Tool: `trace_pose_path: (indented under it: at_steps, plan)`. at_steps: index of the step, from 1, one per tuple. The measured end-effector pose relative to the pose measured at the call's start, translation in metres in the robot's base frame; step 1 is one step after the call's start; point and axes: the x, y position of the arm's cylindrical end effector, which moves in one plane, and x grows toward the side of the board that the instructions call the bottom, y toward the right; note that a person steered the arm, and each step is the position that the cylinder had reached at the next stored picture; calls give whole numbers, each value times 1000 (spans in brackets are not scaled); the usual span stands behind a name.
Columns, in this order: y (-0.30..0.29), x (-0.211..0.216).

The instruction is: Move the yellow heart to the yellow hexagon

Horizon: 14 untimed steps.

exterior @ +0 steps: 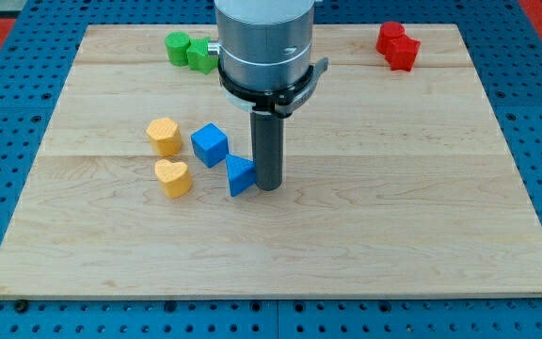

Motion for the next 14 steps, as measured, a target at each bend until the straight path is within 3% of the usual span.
trace_pose_path:
  at_steps: [1, 3, 5, 6, 7, 12, 14]
  plan:
    - [-10, 15]
    - [-52, -14]
    - [-32, 31]
    - [-65, 36]
    - [-111, 6]
    - [-119, -16]
    - [-199, -26]
